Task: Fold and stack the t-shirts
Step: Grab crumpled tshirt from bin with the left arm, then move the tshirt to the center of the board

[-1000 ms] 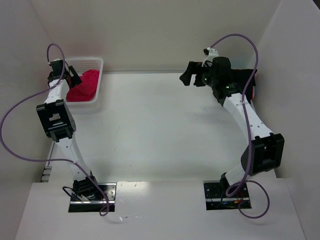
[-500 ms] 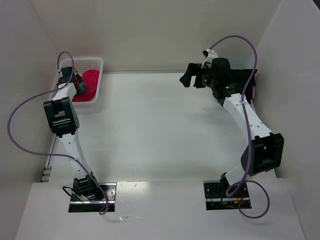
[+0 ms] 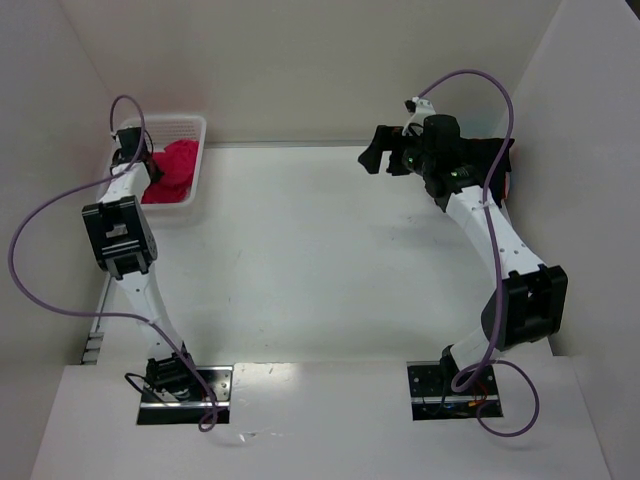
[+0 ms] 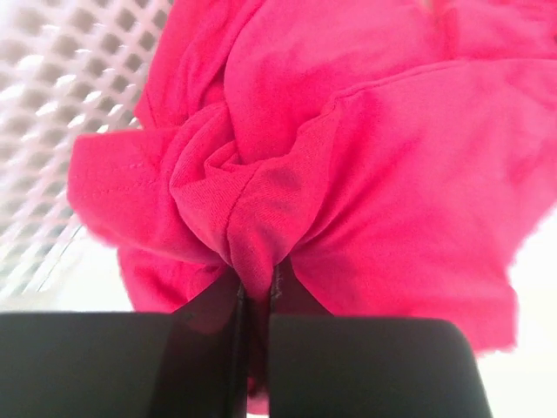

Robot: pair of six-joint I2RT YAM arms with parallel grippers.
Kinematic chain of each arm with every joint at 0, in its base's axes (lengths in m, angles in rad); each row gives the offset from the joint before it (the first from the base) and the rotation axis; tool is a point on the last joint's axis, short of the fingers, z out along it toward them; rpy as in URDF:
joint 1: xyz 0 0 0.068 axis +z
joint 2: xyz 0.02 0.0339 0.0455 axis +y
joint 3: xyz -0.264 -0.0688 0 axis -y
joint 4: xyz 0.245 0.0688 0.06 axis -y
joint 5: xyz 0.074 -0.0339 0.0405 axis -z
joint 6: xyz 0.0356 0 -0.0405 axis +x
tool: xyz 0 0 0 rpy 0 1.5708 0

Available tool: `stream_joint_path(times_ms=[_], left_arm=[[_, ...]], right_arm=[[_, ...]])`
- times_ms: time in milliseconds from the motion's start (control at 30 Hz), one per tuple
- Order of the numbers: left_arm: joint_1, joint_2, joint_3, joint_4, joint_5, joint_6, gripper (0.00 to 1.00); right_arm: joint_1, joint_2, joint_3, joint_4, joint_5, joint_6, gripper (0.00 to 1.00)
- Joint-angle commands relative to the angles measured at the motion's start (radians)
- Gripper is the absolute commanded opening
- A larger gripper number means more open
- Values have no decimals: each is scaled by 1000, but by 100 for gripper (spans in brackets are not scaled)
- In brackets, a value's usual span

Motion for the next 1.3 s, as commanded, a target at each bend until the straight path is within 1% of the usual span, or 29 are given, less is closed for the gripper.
stream_joint_path(times_ms=[0,67,100,133,200,233,300,333,433,467,500,533,567,633,700,733,767,800,900,933,967,1000,1033,1067,1100,1133,1167,1233,1267], left_arm=[[-19,-278,21,43,36,1,0],[-31,-355,67,-8,61,10,0],[-58,-379,81,-17,90,28,0],[-71,-432,106,-29,90,29,0],[-97,-483,130,-53,104,56,0],[-120,-528,170,-75,120,67,0],[-155,-582,257,-137,165,67,0],[-171,-602,278,-164,201,67,0],[-261,-735,288,-174,309,27,0],[-273,-763,278,-174,341,12,0],[-273,-792,258,-174,379,-8,1],[-273,-850,199,-154,482,-55,2],[-273,-882,155,-133,536,-72,2],[-273,-975,59,-55,620,-117,5],[-273,-1026,-16,-10,747,-175,5],[-273,-1069,-78,30,834,-209,3],[-273,-1092,-110,45,858,-209,3],[-283,-1132,-182,58,878,-221,2],[-283,-1172,-283,-3,878,-134,0],[-283,-1172,-352,-20,887,-96,0],[-283,-1172,-394,-34,900,-74,2],[-292,-1172,-426,-51,883,-54,2],[-306,-1162,-495,-66,848,-39,2],[-344,-1162,-524,-66,820,-8,2],[-368,-1162,-561,-66,787,56,4],[-414,-1191,-639,-9,700,106,13],[-437,-1191,-681,1,626,143,14],[-438,-1157,-699,26,611,157,19],[-438,-1134,-699,26,634,171,29]], right_arm=[[5,-74,-6,74,-19,3,100],[5,-96,-20,87,-19,3,100],[5,-106,-33,101,-19,3,100],[5,-132,-59,110,-32,3,100],[5,-158,-76,121,-32,3,100],[5,-184,-95,130,-32,13,100],[5,-218,-124,143,-45,25,100],[5,-229,-133,143,-55,41,100],[5,-301,-194,169,-123,62,100],[5,-319,-214,189,-140,62,100],[5,-342,-239,207,-162,62,100],[5,-397,-306,265,-224,43,100],[14,-425,-341,296,-248,27,100],[38,-480,-401,334,-248,-34,100],[104,-539,-452,347,-163,-60,100],[133,-559,-464,338,-150,-71,100],[143,-559,-464,338,-150,-71,100],[143,-579,-464,338,-139,-71,100],[143,-631,-493,351,-130,-36,100],[143,-642,-506,351,-130,-27,100],[143,-651,-506,351,-113,-27,100],[143,-651,-506,341,-104,-27,100],[143,-651,-506,315,-104,-37,100],[143,-640,-494,302,-104,-37,100],[143,-627,-494,302,-89,-37,100],[143,-614,-494,302,-88,-37,100],[143,-599,-494,302,-88,-37,100],[143,-577,-494,316,-79,-28,100],[143,-564,-484,316,-79,-17,100]])
